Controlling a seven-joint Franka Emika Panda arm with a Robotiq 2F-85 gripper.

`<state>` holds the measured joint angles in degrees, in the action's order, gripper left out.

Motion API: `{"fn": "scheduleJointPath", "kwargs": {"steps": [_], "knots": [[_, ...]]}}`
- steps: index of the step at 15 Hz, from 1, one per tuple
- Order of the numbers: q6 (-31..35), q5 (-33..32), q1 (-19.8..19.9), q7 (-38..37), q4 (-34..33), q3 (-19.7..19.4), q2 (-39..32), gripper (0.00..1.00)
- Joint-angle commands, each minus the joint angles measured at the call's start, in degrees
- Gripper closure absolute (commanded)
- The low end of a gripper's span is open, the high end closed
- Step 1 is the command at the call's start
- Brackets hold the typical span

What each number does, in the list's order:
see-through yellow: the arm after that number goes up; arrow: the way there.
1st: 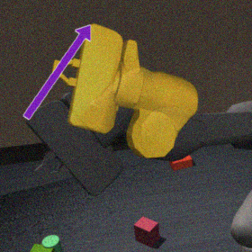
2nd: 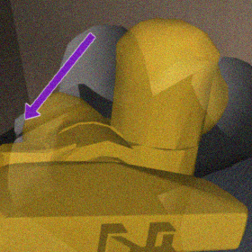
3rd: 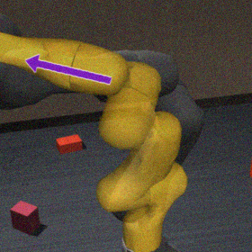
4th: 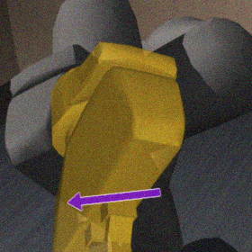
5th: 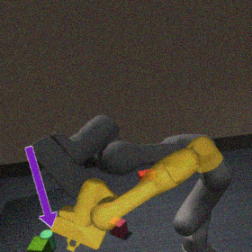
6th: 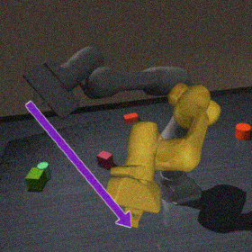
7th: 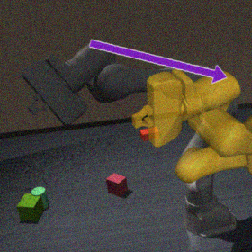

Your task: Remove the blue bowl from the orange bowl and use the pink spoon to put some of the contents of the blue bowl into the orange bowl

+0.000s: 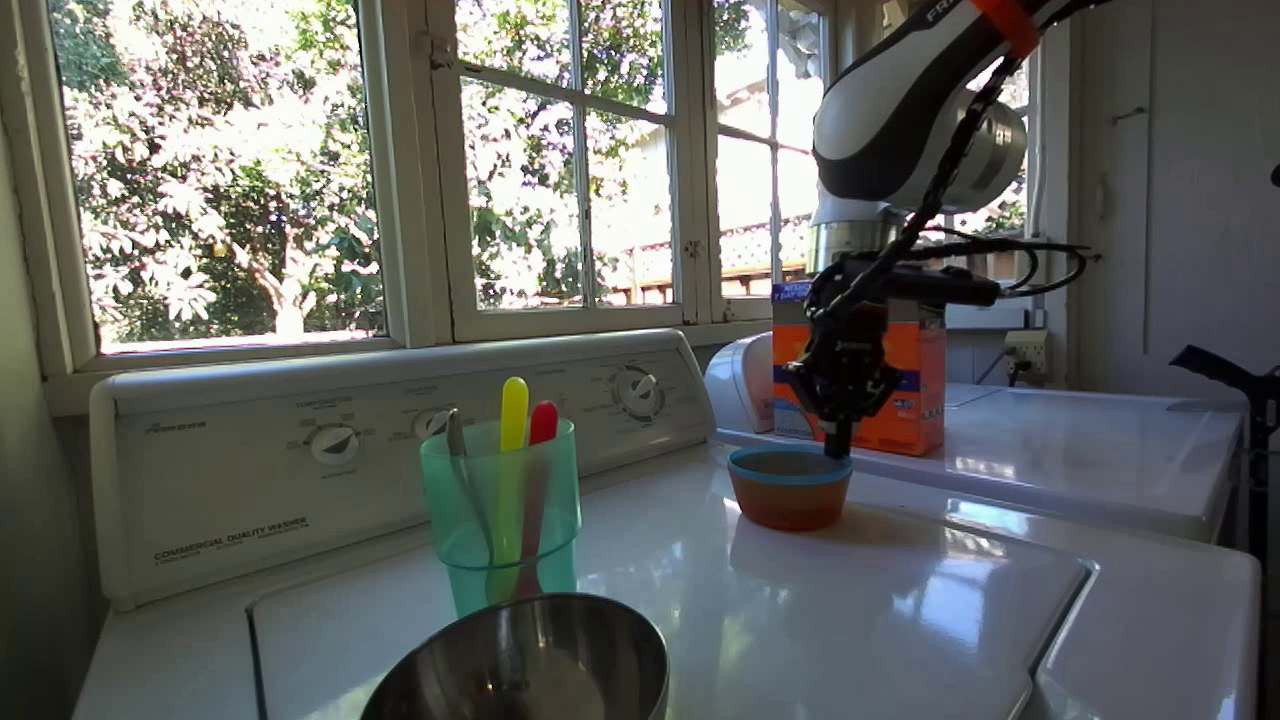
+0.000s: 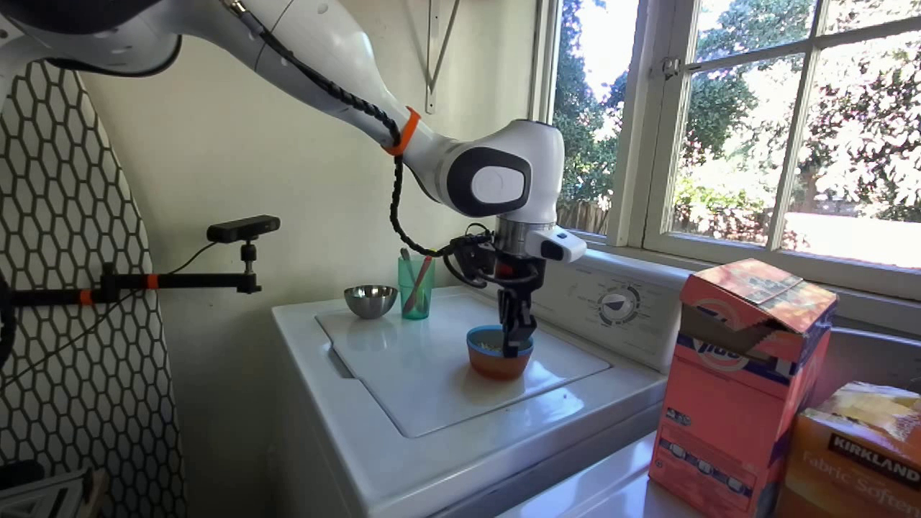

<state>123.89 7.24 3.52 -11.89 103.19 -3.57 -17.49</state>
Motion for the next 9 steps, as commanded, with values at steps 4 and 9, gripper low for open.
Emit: {"fn": "scheduleJointPath", "kwargs": {"steps": [4,9], "knots": [[-0.12,4.33,0.64,2.93,-0.14,1.14,1.60,0.99],[1.58,13.88,2.30,9.67,0.13,2.57,1.86,0.99]]}}
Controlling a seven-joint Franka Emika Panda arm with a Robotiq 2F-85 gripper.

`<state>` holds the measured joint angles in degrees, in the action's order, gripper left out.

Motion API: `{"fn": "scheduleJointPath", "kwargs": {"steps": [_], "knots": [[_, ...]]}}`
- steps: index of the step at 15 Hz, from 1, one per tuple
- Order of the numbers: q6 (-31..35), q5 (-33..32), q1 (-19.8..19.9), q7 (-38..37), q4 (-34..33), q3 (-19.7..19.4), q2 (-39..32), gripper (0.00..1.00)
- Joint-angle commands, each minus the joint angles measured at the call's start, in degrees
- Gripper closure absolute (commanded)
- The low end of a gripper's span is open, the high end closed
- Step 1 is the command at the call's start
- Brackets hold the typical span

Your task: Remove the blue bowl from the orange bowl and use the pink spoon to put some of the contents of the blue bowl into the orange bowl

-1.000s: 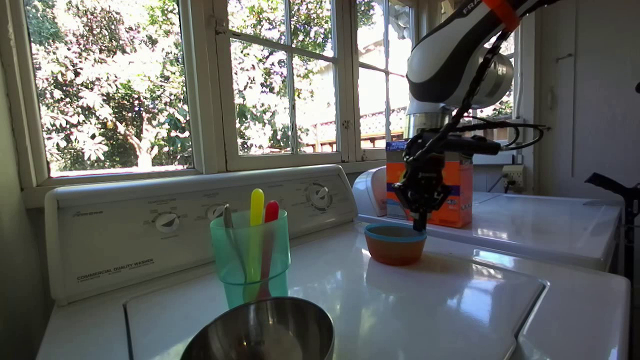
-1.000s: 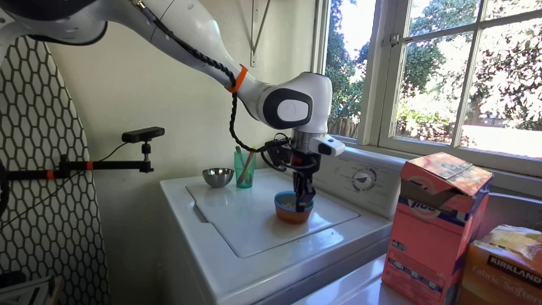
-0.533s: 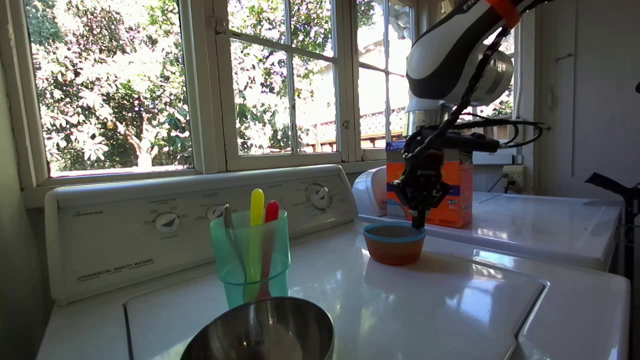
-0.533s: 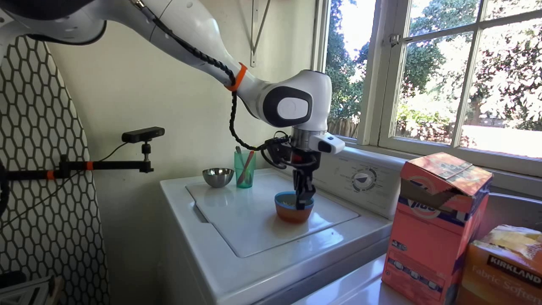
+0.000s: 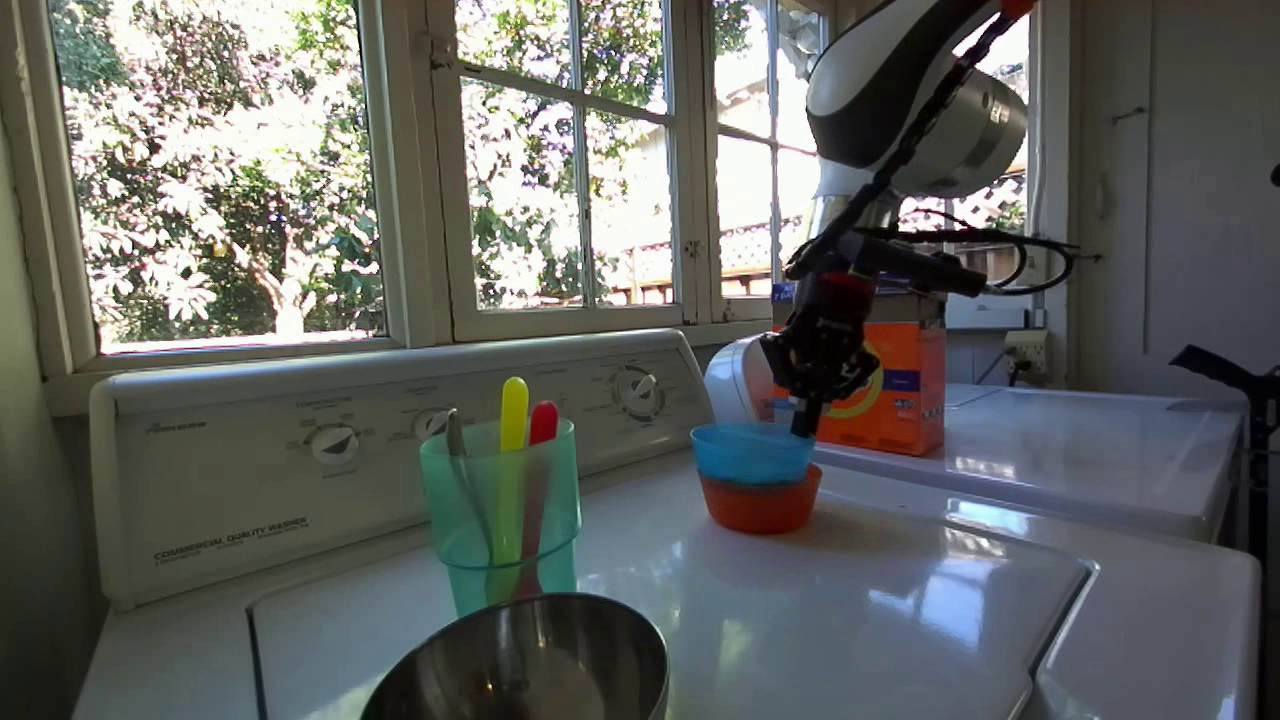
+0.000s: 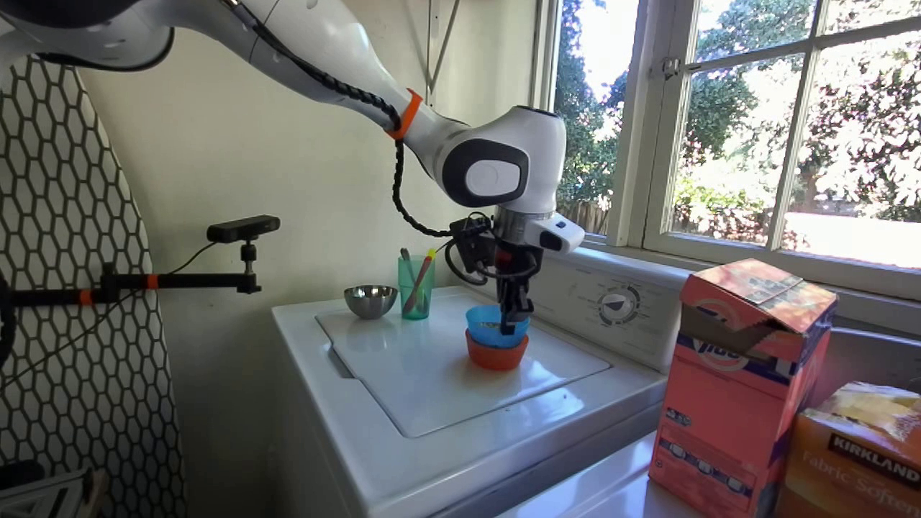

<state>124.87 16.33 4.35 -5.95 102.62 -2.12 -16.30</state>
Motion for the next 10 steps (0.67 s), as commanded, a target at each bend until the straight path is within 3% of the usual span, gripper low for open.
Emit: {"fn": "scheduleJointPath", "kwargs": {"steps": [1,3,10], "knots": [[0.72,4.54,1.28,3.89,0.86,0.85,0.71,0.99],[0.36,6.35,1.65,6.09,0.88,1.14,0.92,0.99],[-3.84,-0.32,0.60,3.70,0.13,-0.17,4.47,0.99]]}}
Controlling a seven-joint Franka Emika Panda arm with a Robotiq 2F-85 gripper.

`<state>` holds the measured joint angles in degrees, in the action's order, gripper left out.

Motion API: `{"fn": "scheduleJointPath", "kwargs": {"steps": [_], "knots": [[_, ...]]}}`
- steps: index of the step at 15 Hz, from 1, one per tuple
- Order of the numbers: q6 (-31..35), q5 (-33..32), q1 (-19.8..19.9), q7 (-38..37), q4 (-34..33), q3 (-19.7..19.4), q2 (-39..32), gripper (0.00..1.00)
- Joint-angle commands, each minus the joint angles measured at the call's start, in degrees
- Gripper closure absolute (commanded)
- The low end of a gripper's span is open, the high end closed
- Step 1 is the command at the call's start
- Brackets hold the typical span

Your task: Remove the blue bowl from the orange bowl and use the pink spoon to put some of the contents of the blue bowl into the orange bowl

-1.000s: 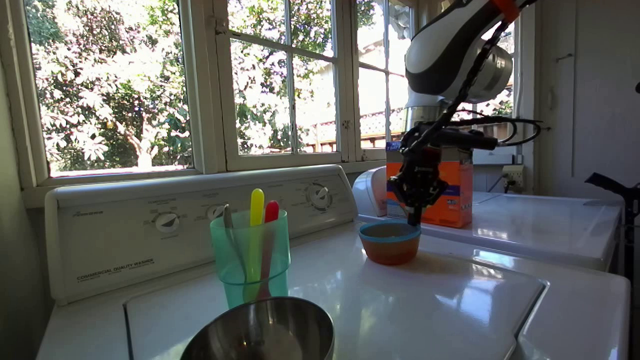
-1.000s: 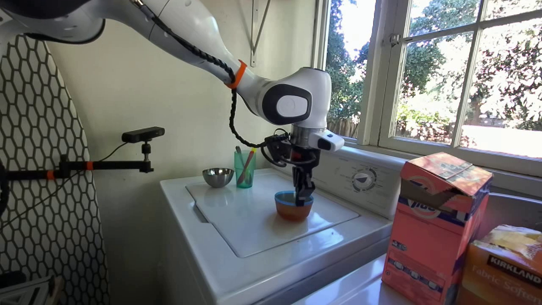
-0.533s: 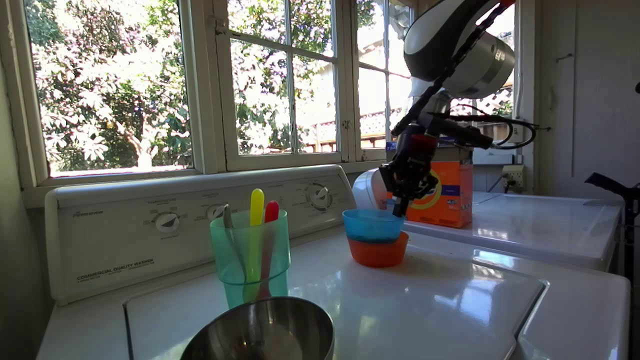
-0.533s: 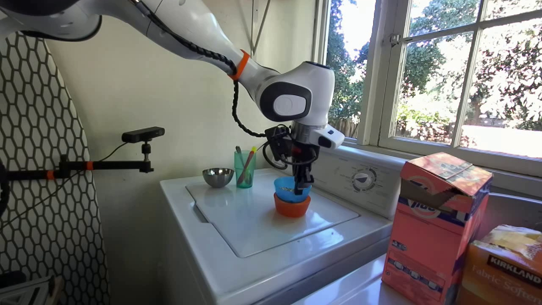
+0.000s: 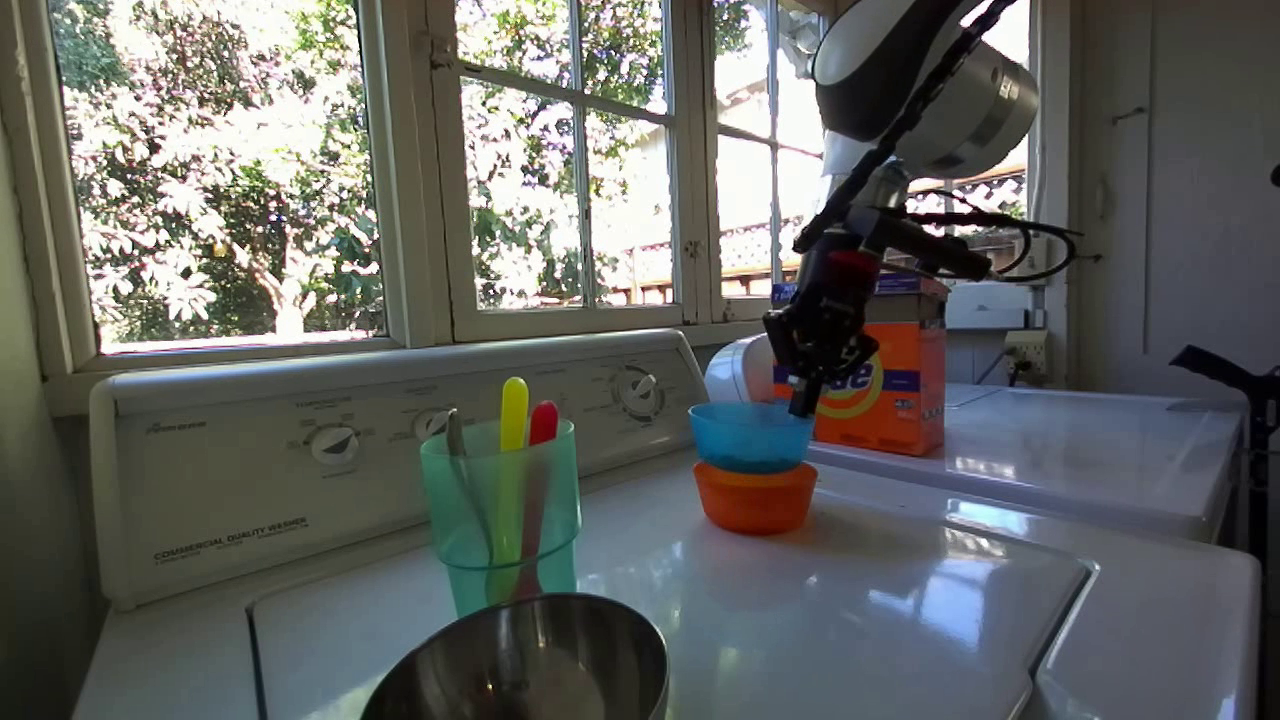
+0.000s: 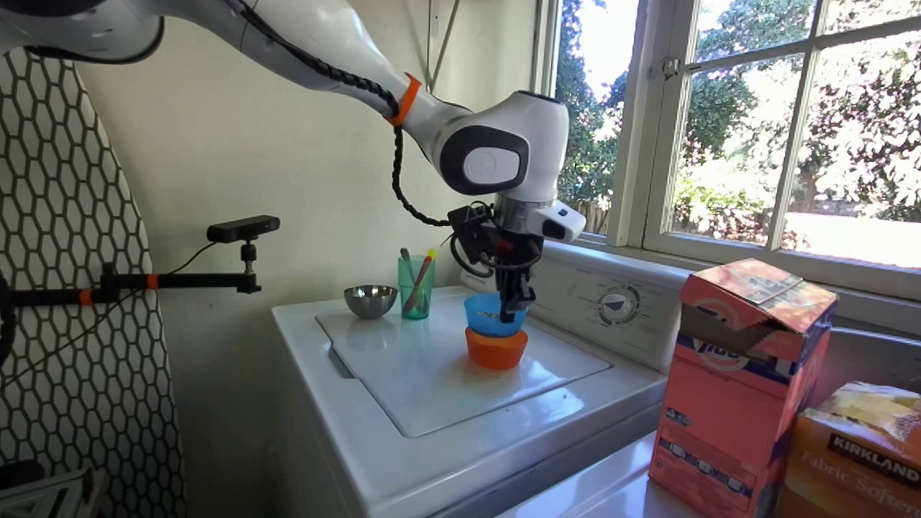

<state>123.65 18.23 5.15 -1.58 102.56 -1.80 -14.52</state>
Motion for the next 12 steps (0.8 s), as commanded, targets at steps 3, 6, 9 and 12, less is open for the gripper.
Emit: {"fn": "scheduleJointPath", "kwargs": {"steps": [3,6,9,12], "knots": [[-1.02,-5.75,-0.28,-3.52,0.86,-1.83,4.78,0.99],[0.10,-7.51,0.62,-6.16,1.82,-3.46,6.20,0.99],[1.44,-7.31,1.73,-8.47,3.52,-5.35,6.82,0.99],[2.33,-5.82,3.21,-10.09,6.16,-6.97,6.96,0.99]]}}
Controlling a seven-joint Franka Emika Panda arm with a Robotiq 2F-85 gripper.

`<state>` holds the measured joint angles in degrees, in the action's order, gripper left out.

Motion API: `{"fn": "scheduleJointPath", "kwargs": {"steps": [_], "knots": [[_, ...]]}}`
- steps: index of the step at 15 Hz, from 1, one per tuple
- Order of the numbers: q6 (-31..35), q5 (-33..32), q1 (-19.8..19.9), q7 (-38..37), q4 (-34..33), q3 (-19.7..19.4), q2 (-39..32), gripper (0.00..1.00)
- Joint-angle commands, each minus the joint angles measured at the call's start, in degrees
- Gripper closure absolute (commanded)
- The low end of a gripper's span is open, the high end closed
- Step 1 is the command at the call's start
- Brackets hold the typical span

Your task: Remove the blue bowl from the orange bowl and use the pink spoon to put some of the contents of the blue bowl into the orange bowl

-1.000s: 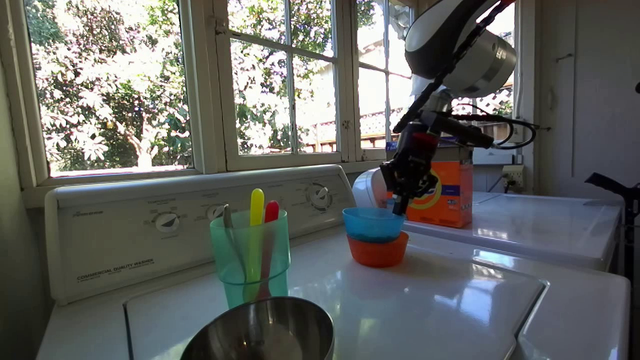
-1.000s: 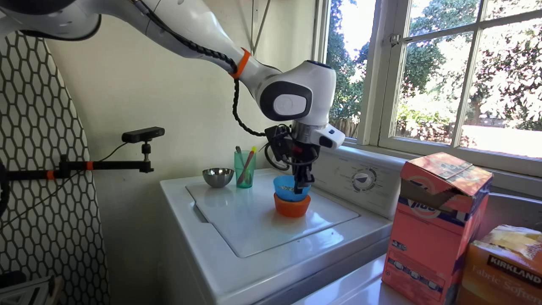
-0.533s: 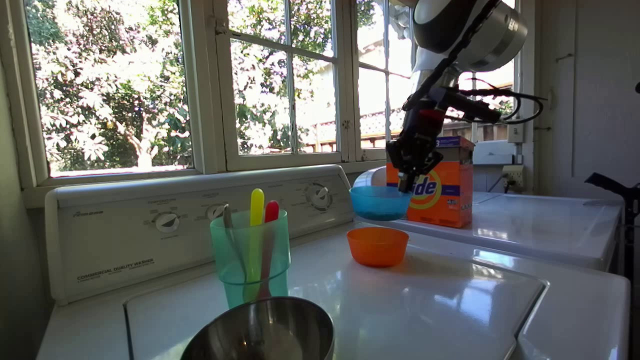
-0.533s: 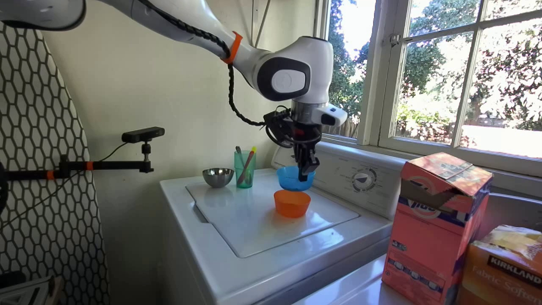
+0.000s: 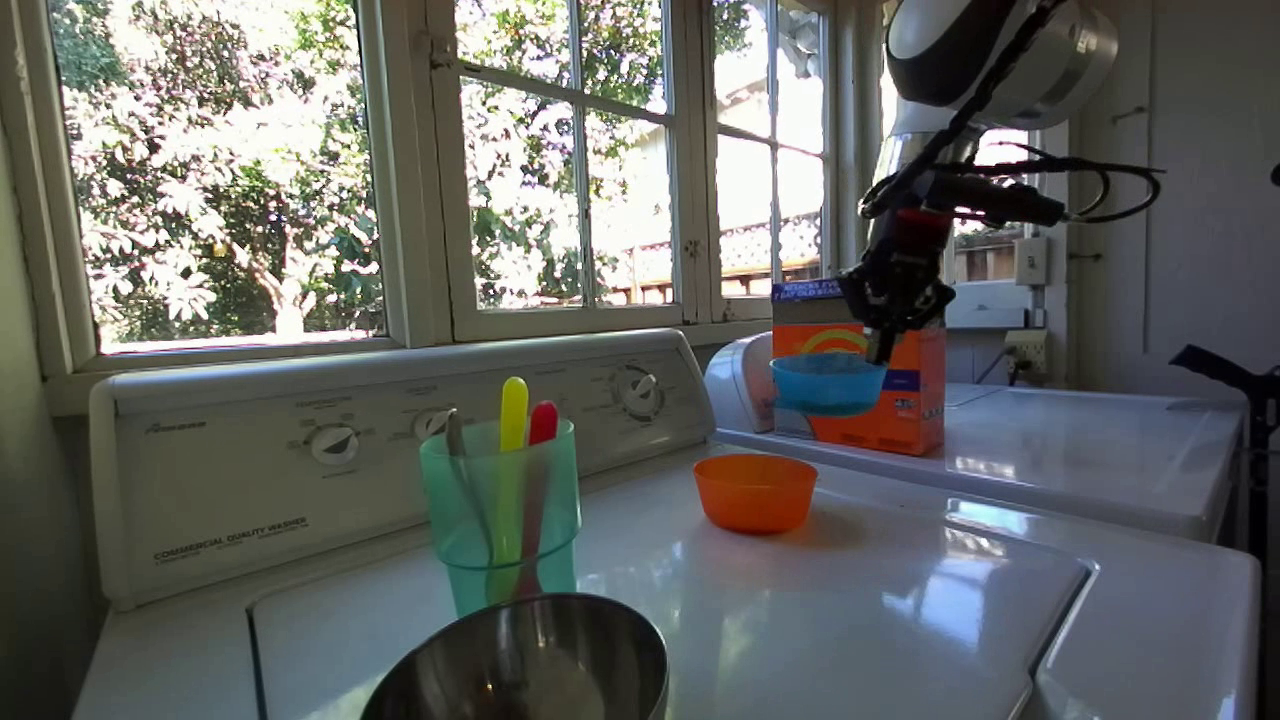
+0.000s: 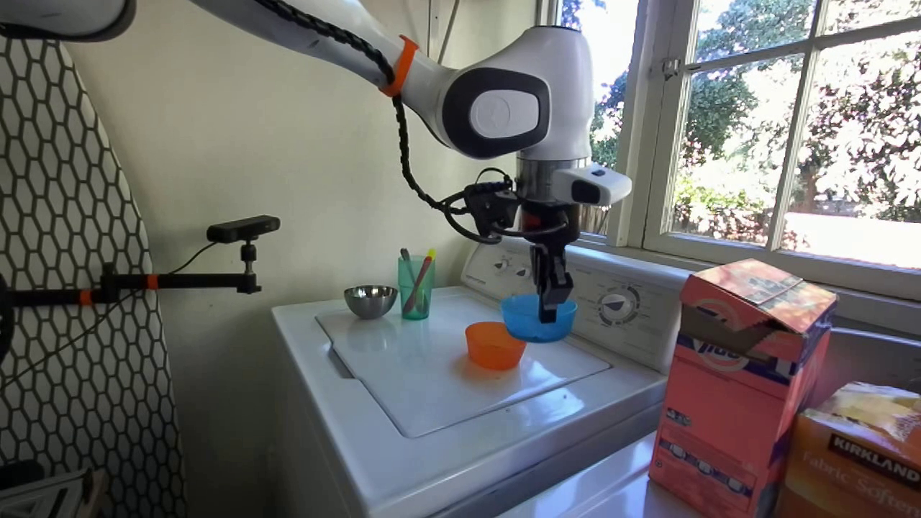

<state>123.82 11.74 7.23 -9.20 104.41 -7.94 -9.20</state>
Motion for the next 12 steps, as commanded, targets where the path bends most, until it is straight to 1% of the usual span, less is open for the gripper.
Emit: {"fn": "scheduleJointPath", "kwargs": {"steps": [1,4,8,10,12], "knots": [[2.21,1.12,1.59,-2.86,5.15,-1.24,1.60,0.99],[1.92,4.15,2.87,-1.93,7.47,-1.74,1.14,0.99],[2.12,8.44,3.42,-0.61,9.66,-1.38,0.51,0.99],[2.68,9.37,3.10,-0.45,10.37,-1.07,0.19,0.99],[3.54,8.61,2.57,-1.02,10.61,-0.71,-0.28,0.99]]}}
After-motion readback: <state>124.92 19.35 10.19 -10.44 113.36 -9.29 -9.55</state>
